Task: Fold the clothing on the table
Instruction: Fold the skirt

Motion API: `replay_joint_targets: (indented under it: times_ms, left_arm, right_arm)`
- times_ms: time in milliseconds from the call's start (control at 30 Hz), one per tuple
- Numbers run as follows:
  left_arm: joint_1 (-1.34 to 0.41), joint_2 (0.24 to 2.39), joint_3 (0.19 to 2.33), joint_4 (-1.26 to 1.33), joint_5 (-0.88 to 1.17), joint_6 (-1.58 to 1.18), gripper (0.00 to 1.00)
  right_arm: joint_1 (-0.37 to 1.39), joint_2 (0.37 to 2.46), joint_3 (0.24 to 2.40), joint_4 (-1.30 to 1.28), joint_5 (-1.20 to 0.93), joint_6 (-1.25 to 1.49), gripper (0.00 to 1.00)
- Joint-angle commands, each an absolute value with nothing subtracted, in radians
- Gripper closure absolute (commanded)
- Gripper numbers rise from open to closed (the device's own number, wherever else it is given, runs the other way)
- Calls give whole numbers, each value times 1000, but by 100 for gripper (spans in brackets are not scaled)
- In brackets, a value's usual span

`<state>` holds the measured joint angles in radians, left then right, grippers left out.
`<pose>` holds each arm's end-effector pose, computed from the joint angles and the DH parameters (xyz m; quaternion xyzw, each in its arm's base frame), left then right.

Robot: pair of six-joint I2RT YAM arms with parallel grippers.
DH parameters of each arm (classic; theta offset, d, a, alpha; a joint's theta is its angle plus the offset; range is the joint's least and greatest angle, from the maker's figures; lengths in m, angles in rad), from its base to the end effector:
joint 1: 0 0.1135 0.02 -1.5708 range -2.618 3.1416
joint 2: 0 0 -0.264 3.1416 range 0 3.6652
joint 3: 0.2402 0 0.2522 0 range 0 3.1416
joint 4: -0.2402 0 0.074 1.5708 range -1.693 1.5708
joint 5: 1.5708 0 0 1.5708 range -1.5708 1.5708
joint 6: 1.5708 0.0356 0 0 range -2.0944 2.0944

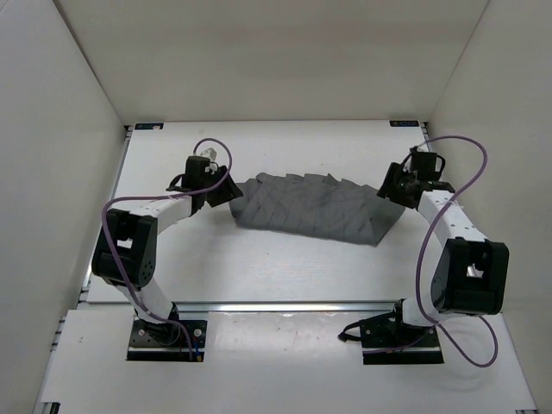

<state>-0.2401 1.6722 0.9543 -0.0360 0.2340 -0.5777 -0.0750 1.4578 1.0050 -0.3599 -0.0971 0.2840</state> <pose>0.3379 -0.0912 0.1858 -0.1074 0.9063 -0.2551 0.3194 0.3114 -0.0199 0.2431 0.1480 0.9162 0.0834 0.3629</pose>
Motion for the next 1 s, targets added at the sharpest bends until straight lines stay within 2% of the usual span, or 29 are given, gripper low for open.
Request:
replay_joint_targets:
  times_ms: [0,233,433,533,600,667,700,733,967]
  left_arm:
    - [-247,1644,971,-101,128,-532,41]
    - [-276,1767,1086,-274,71,-456,42]
    - [-294,1839,1114,-267,69,-454,42]
    - [-299,1861,1140,-296,43,-445,46]
    - [-301,1882,1170,-327,40,-431,57]
    - [-305,1891,1183,-330,40,-430,83]
    - [-304,1904,1181,-336,51,-425,88]
    - [-305,1908,1178,-337,54,-428,100]
    - [-328,1806,1073,-348,57,-417,100]
  right_arm:
    - [-109,1395,976,-406,-94,310,46]
    - [-160,1351,894,-432,-121,307,45]
    - [-166,1318,862,-426,-101,302,44]
    - [-179,1316,848,-436,-107,290,44]
    - [-195,1319,845,-423,-115,290,43]
    - [-199,1330,830,-413,-130,296,42]
    - [-204,1335,822,-411,-126,296,42]
    - [-206,1335,819,-407,-129,307,42]
    - [-239,1373,810,-396,-124,302,42]
